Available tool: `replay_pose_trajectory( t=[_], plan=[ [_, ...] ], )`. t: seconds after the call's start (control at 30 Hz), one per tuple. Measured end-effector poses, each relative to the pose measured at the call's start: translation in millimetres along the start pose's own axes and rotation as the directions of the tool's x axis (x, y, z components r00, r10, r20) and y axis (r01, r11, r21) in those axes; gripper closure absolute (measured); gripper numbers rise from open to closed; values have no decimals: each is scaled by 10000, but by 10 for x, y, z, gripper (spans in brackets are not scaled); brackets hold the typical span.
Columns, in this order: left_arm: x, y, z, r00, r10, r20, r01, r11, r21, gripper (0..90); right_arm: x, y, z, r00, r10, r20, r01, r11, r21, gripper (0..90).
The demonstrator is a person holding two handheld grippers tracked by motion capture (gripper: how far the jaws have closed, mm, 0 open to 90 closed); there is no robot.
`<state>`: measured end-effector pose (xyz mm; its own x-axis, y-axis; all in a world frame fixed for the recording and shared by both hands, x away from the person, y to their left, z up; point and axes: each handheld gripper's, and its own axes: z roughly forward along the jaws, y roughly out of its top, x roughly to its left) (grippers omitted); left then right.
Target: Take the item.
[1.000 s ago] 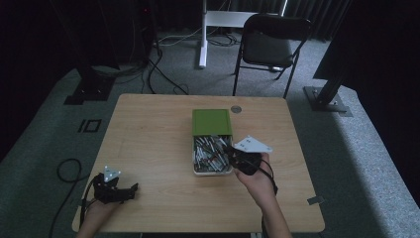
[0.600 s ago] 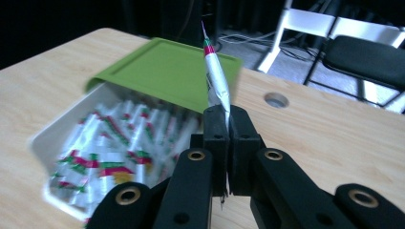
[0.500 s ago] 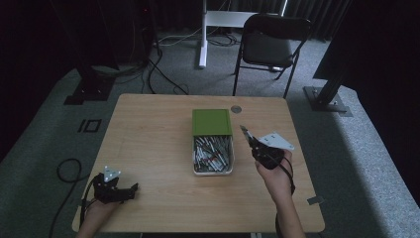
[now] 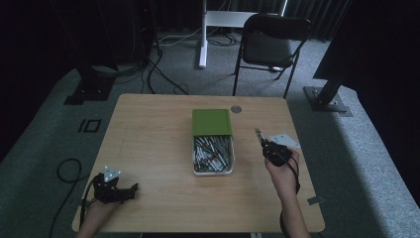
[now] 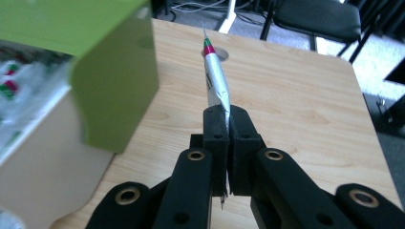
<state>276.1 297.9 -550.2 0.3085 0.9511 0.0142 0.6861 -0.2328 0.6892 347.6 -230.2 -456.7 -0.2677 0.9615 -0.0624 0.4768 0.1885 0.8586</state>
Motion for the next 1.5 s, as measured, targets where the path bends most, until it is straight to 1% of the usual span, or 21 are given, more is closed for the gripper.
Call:
replay_pose_trajectory(
  t=[0.07, 0.13, 0.17, 0.23, 0.33, 0.37, 0.43, 0.5, 0.57, 0.63, 0.7, 0.9, 1.0, 1.17, 1.2, 1.23, 1.27, 1.33, 1.4, 1.47, 1.5],
  plan=[
    [0, 0, 0, 10000, -2, 0, 2, 10000, -1, 13, -41, -34, 61, 9992, 371, -127, -370, 9993, 107, 880],
    [0, 0, 0, 10000, 2, 3, -2, 10000, 0, 13, -72, -63, 132, 9998, 189, 115, -193, 9992, 356, 880],
    [0, 0, 0, 10000, -2, -1, 2, 10000, 2, 13, -84, -70, 152, 9996, 273, 95, -276, 9988, 407, 881],
    [0, 0, 0, 10000, 0, 0, 0, 10000, 1, 13, -115, -87, 206, 9994, 149, 309, -166, 9982, 579, 881],
    [0, 0, 0, 10000, 2, -1, -2, 10000, 2, 13, -164, -114, 283, 9988, 285, 395, -316, 9965, 777, 880],
    [0, 0, 0, 10000, 2, -1, -2, 10000, 2, 13, -184, -128, 316, 9984, 472, 305, -496, 9954, 822, 880],
    [0, 0, 0, 10000, 3, 3, -3, 10000, 2, 13, -199, -139, 361, 9982, 283, 525, -334, 9945, 992, 880],
    [0, 0, 0, 10000, 1, -1, -1, 10000, 3, 13, -216, -142, 403, 9978, 356, 552, -412, 9937, 1045, 881],
    [0, 0, 0, 10000, 6, 4, -6, 10000, 3, 13, -217, -134, 441, 9968, 60, 791, -151, 9933, 1144, 880],
    [0, 0, 0, 10000, 5, 3, -5, 10000, 2, 13, -218, -135, 494, 9967, -98, 806, -9, 9912, 1324, 880],
    [0, 0, 0, 10000, 3, -2, -3, 10000, 3, 13, -214, -153, 554, 9979, 19, 643, -111, 9896, 1435, 880],
    [0, 0, 0, 10000, 4, 3, -4, 10000, 1, 13, -100, -224, 676, 9971, -433, 623, 311, 9823, 1849, 878],
    [0, 0, 0, 10000, 5, 1, -5, 10000, 2, 13, -35, -274, 728, 10000, -38, 63, 25, 9803, 1975, 853],
    [0, 0, 0, 10000, 5, 3, -5, 10000, -1, 13, 69, -346, 782, 9982, 308, -513, -194, 9779, 2082, 795],
    [0, 0, 0, 10000, 3, 3, -3, 10000, 0, 13, 88, -356, 790, 9959, 574, -695, -414, 9763, 2125, 757],
    [0, 0, 0, 10000, 3, 1, -3, 10000, 0, 13, 115, -375, 801, 9897, 973, -1048, -719, 9721, 2231, 717],
    [0, 0, 0, 10000, 4, 3, -4, 10000, 0, 13, 137, -391, 809, 9871, 1058, -1202, -763, 9708, 2275, 711],
    [-1, 0, 0, 10000, -1, -1, 1, 10000, -3, 14, 199, -435, 824, 9873, 882, -1318, -556, 9708, 2332, 652],
    [0, 0, 0, 10000, 5, 1, -5, 10000, -3, 13, 234, -473, 825, 9786, 1219, -1656, -814, 9692, 2322, 580],
    [-1, -1, 1, 10000, -1, -2, 1, 10000, -11, 13, 255, -496, 809, 9763, 1243, -1772, -840, 9722, 2187, 524],
    [-1, 0, 1, 10000, 1, 0, -1, 10000, -12, 14, 259, -501, 787, 9722, 1349, -1912, -942, 9737, 2076, 483]
  ],
)
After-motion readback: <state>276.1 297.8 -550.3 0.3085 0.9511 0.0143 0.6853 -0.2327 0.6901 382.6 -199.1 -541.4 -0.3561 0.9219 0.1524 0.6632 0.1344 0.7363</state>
